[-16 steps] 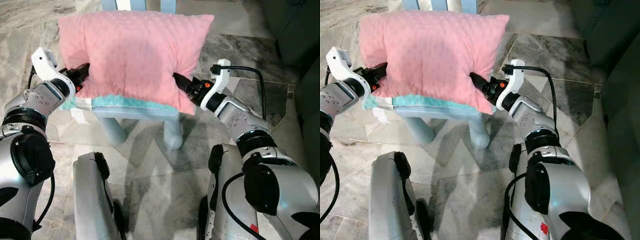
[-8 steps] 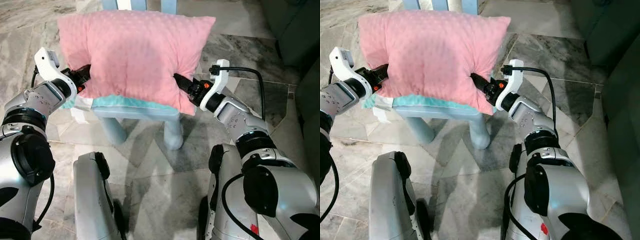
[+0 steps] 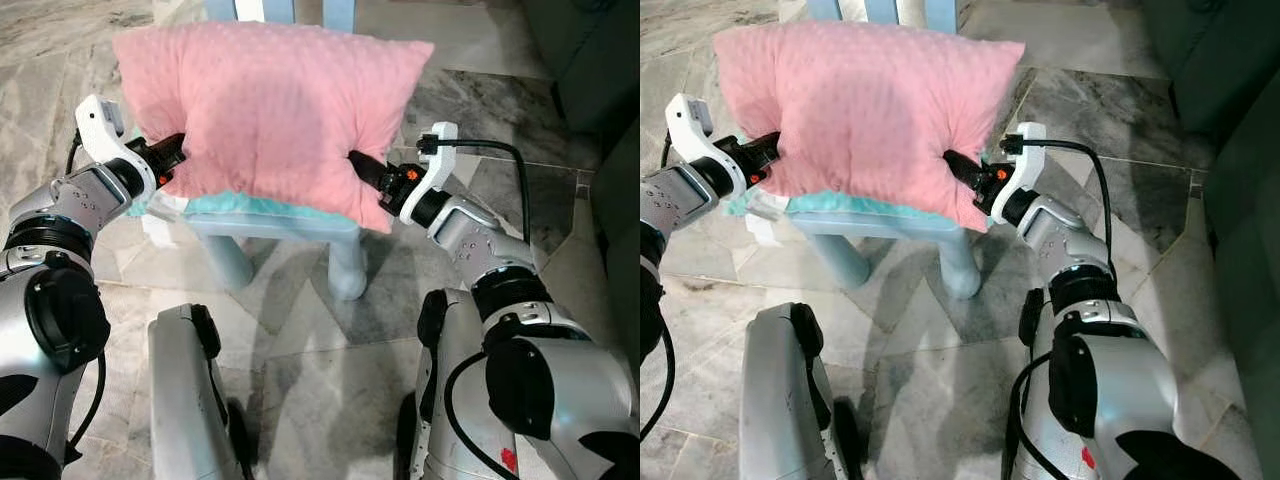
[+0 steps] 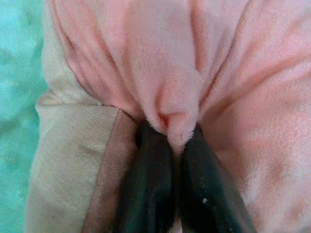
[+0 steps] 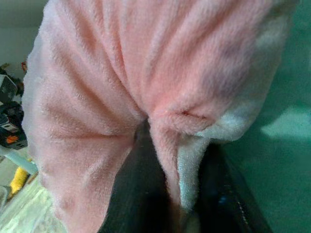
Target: Move the pillow to the sofa
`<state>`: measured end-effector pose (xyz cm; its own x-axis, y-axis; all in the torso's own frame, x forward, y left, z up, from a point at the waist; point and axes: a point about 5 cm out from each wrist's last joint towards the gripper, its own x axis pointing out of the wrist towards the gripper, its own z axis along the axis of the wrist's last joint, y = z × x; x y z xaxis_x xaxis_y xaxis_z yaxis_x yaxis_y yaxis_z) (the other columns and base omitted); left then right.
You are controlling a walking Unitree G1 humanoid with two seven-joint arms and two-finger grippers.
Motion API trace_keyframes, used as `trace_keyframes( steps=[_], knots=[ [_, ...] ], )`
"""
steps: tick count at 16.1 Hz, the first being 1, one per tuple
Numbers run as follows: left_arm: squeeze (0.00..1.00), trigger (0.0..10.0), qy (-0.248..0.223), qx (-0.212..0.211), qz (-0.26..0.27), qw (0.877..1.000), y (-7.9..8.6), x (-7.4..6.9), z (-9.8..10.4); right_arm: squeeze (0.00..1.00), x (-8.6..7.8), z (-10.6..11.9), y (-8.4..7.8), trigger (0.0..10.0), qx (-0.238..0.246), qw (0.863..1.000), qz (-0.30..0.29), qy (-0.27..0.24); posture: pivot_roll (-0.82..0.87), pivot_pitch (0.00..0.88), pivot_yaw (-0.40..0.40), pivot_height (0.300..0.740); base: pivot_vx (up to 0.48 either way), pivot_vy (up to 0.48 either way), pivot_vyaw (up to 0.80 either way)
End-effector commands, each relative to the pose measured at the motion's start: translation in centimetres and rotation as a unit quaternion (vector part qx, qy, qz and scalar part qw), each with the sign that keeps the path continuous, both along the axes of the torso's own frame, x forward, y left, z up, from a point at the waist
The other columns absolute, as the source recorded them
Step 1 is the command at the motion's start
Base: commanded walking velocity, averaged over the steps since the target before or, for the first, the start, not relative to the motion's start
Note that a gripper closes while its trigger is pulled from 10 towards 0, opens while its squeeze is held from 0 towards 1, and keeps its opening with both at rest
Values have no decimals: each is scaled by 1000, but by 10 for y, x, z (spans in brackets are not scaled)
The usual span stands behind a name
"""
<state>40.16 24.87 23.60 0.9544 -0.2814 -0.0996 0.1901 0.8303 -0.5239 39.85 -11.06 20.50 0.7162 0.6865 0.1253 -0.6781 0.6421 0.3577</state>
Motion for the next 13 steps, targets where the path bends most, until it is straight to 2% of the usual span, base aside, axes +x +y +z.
trace_keyframes(
  steps=[1, 2, 3, 4, 5, 6, 7, 8, 9, 11, 13],
  knots=[
    [0, 0, 1, 20, 1, 1000, 3, -1, -4, 0, -2, -4, 7, 0, -18, 1000, 5, -3, -80, 290, 75, 373, 0, 0, 0],
    [0, 0, 0, 67, 1, 998, 2, -2, -11, 0, -4, 0, 7, 0, -35, 999, 18, -29, -73, 264, 70, 373, 0, 0, 0],
    [0, 0, 2, 85, -4, 996, 1, -2, -16, 0, -4, 1, 7, 0, -46, 998, 16, -41, -74, 255, 68, 373, 0, 0, 0],
    [0, 0, -5, 63, 4, 998, 2, -3, -21, 0, -4, 5, 6, 0, -52, 997, 9, -56, -79, 228, 63, 373, 0, 0, 0],
    [0, 0, -18, 78, 10, 997, 3, -4, -25, 0, -5, 9, 5, 0, -61, 995, -4, -75, -81, 207, 59, 373, 0, 0, 0],
    [0, 0, -50, 113, 11, 992, 1, -4, -29, 0, -7, 12, 4, 0, -76, 991, -14, -106, -74, 167, 51, 373, 0, 0, 0],
    [0, 0, -80, 126, 28, 988, -1, -5, -31, 0, -13, 15, 8, 0, -101, 984, -5, -144, -74, 143, 47, 373, 0, 0, 0],
    [0, 0, -84, 115, 39, 989, -3, -4, -32, 0, -13, 15, 9, 0, -108, 983, -6, -152, -75, 120, 44, 373, 0, 0, 0],
    [0, 0, -115, 150, 45, 981, -6, -5, -31, 0, -15, 16, 7, 0, -99, 983, -19, -154, -76, 88, 39, 373, 0, 0, 0],
    [0, 0, -164, 167, 73, 970, -13, -7, -29, 0, -20, 16, 1, 0, -110, 976, -56, -178, -85, 13, 37, 373, 0, 0, 0],
    [0, 0, -196, 172, 97, 961, -16, -7, -22, 0, -24, 14, -4, 0, -119, 972, -74, -188, -92, 0, 36, 373, 0, 0, 0]
  ],
)
